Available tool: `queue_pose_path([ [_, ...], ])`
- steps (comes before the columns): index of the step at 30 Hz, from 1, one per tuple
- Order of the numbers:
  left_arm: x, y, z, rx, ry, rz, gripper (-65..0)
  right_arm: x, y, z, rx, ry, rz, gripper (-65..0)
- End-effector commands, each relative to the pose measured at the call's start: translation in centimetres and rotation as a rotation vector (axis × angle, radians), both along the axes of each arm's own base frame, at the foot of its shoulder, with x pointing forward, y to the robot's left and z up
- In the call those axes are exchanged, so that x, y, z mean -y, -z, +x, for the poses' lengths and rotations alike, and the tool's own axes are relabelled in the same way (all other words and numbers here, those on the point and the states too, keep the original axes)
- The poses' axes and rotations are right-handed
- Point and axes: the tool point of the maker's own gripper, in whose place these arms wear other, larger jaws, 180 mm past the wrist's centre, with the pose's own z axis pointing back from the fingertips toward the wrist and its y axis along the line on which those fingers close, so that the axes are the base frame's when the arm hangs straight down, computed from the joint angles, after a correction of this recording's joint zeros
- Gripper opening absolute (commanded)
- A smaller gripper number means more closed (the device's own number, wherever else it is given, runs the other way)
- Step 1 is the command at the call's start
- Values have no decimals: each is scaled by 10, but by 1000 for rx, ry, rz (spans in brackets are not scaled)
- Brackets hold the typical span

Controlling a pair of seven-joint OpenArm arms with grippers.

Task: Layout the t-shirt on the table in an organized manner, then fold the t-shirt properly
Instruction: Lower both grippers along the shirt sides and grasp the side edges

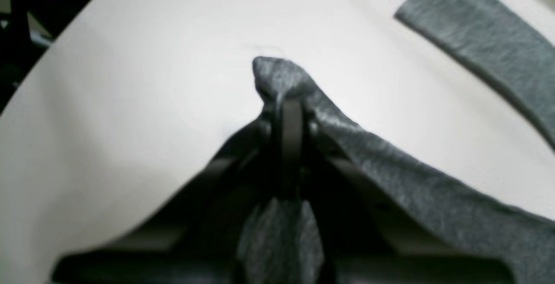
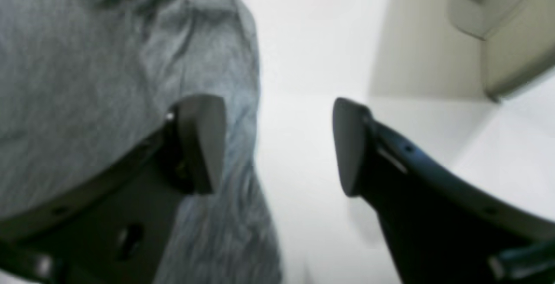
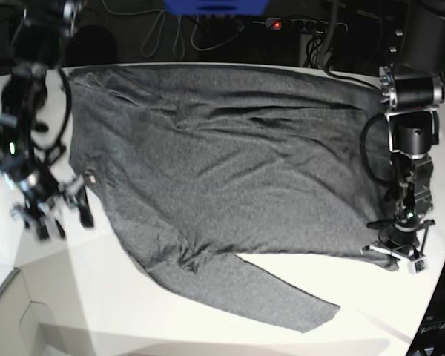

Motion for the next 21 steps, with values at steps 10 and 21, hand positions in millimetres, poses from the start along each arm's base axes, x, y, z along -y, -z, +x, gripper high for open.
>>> queue_pose_path([
  [10, -6, -21, 6, 57, -1, 24, -649, -27, 49, 76, -179, -2, 233, -234],
  [21, -10, -18, 4, 47, -7, 27, -649, -46, 75, 74, -178, 11, 356, -233],
])
